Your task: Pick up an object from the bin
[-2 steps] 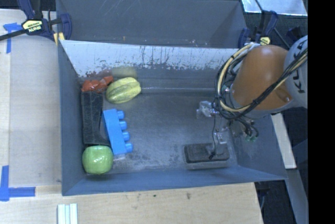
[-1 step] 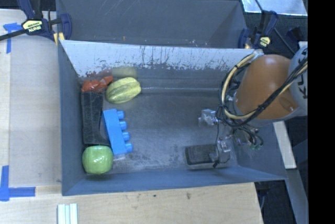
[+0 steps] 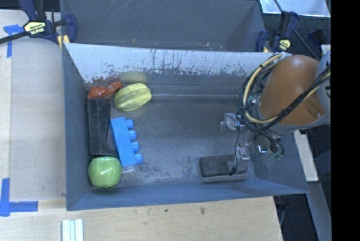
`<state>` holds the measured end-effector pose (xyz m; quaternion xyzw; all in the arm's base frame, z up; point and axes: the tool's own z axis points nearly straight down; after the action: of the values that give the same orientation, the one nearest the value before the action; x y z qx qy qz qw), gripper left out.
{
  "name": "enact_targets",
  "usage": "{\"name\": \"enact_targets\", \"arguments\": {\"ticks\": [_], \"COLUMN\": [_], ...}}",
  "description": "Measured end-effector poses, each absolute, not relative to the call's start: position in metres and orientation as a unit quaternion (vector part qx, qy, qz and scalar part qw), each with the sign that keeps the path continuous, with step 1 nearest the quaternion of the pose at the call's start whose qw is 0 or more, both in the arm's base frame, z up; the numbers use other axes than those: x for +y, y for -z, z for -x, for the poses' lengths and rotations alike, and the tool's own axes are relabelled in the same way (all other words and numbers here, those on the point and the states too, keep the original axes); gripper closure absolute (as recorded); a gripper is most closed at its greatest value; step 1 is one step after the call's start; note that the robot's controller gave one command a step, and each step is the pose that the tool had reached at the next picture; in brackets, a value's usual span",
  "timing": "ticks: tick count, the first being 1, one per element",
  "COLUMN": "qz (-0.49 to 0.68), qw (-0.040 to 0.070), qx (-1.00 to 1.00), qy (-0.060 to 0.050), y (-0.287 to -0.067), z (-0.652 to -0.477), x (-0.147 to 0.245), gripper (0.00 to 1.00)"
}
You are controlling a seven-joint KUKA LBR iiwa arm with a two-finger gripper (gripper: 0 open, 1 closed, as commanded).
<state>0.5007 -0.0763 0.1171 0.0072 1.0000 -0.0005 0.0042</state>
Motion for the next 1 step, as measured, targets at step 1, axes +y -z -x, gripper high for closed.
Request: {"name": "enact_targets", "arguments": {"ticks": [1], "qz": [0.001], "qw": [0.001], "qx": [1.0], "qy": [0.0], "y": [-0.0718], "z": [-0.5004], "x": [-0.0826], "gripper": [0.0]}}
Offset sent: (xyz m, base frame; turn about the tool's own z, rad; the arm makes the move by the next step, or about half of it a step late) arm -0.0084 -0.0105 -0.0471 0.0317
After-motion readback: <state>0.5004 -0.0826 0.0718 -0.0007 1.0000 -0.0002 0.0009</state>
